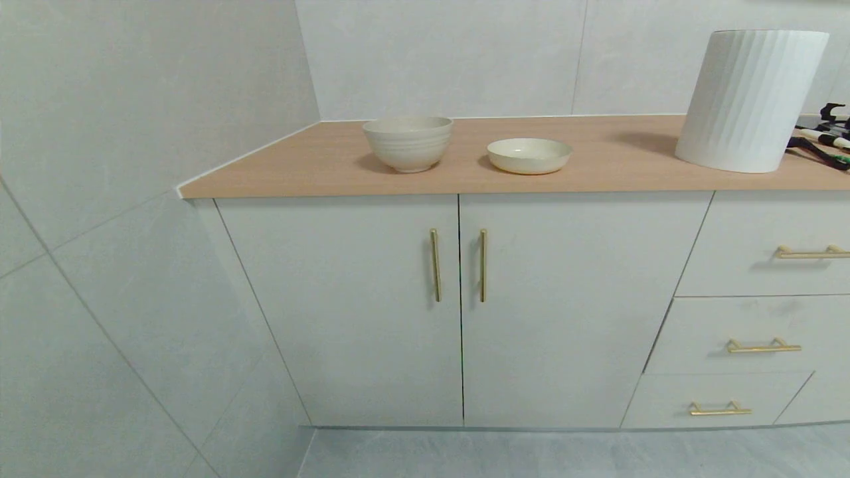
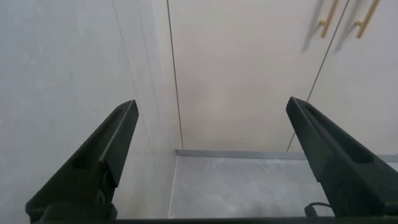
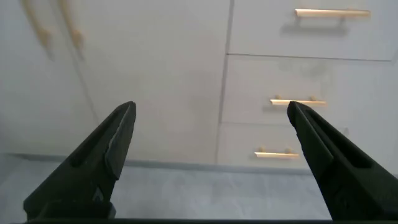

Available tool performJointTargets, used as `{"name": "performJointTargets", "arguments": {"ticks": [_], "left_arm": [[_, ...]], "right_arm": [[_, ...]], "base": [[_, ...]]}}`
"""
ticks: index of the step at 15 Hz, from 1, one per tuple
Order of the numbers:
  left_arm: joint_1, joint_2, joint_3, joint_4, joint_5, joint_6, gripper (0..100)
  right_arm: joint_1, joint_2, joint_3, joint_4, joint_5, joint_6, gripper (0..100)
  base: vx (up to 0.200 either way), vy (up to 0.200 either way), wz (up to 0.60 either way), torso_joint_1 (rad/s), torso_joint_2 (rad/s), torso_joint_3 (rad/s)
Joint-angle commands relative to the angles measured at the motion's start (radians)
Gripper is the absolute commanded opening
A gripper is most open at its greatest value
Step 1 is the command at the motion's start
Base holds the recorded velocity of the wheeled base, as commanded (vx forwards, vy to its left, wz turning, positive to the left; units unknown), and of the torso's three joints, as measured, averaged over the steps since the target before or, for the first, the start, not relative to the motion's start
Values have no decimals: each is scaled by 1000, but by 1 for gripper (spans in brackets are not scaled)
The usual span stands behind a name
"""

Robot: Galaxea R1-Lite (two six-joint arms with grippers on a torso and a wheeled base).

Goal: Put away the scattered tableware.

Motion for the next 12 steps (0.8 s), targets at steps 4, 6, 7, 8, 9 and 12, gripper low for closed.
{"name": "performJointTargets", "arguments": {"ticks": [4, 6, 7, 8, 9, 12], "left_arm": [[0, 0, 0, 0, 0, 0, 100], [0, 0, 0, 0, 0, 0, 100], [0, 0, 0, 0, 0, 0, 100], [0, 0, 0, 0, 0, 0, 100], [0, 0, 0, 0, 0, 0, 100], [0, 0, 0, 0, 0, 0, 100]], "right_arm": [[28, 342, -259, 82, 284, 13, 100], [43, 513, -293, 53, 389, 15, 100], [53, 597, -311, 35, 404, 15, 100], [83, 692, -342, 7, 404, 15, 100], [135, 789, -371, -28, 403, 16, 100], [270, 1103, -495, -126, 398, 35, 100]], "base": [[0, 0, 0, 0, 0, 0], [0, 0, 0, 0, 0, 0], [0, 0, 0, 0, 0, 0], [0, 0, 0, 0, 0, 0], [0, 0, 0, 0, 0, 0], [0, 0, 0, 0, 0, 0]]}}
